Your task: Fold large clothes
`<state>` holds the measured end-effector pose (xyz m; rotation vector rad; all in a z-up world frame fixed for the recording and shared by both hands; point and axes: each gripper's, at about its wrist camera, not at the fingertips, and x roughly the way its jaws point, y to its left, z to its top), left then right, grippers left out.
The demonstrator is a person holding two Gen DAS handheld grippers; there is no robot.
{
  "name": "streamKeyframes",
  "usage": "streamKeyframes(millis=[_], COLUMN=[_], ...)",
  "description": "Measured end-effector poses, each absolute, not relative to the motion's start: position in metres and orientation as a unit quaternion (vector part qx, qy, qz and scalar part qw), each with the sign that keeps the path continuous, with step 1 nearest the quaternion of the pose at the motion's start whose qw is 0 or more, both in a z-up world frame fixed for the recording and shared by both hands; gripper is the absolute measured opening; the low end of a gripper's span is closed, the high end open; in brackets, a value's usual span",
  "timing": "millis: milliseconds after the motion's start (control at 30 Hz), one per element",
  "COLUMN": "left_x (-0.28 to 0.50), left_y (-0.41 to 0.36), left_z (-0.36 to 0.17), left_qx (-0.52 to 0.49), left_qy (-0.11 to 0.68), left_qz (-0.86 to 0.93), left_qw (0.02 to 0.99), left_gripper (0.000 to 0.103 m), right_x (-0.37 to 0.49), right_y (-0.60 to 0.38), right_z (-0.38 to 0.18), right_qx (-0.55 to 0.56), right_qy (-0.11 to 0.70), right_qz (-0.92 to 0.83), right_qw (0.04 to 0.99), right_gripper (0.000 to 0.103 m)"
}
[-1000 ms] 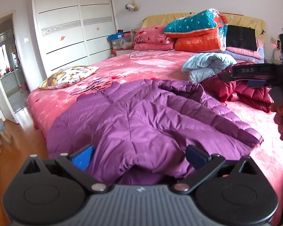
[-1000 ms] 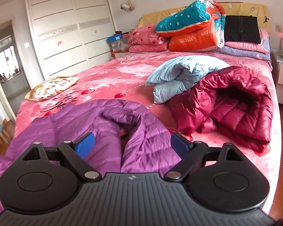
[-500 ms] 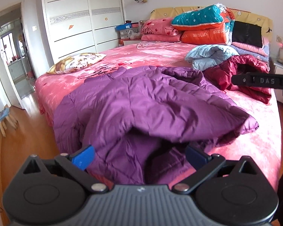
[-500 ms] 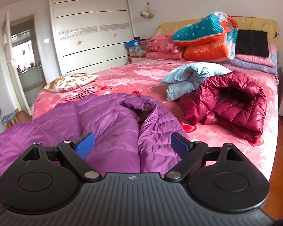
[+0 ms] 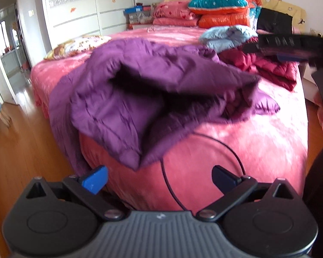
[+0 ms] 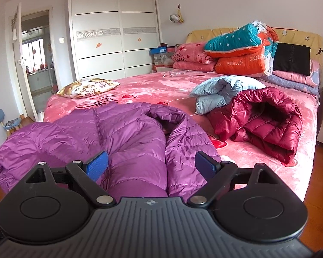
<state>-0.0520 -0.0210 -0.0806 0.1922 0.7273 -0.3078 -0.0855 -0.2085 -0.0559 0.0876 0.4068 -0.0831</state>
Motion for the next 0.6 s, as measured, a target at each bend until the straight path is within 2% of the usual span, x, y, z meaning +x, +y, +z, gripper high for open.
streamKeyframes(millis=[100,233,400,600], left_x=[-0.061,-0.076,-0.074,-0.068], left_y=[-0.026,-0.029,-0.021,-0.005], left_z=[-0.090,-0.088,-0.088,-0.080], left_qx=[0.105,0.123,0.086,0.026], left_qy=[0.375,0.360,0.382,0.364], left_qz=[-0.167,-0.182,-0.199,-0.158], left_qw=[0.906,0.907,0.899,0.917], left_gripper=[0.102,0.102,0.102,0.102], right_x=[-0.082,-0.076,-0.069,-0.064], right_y=[-0.209,-0.210,-0.212,-0.211], right_z=[-0.058,-0.062,-0.069,-0.081], right_qx=[0.038,0.038,0.041,0.022], right_qy=[0.202,0.201,0.205,0.215], right_qz=[-0.042,-0.042,-0.043,-0.034], right_qw=[0.978,0.978,0.977,0.976], right_gripper=[0.103,0.103,0.103,0.103])
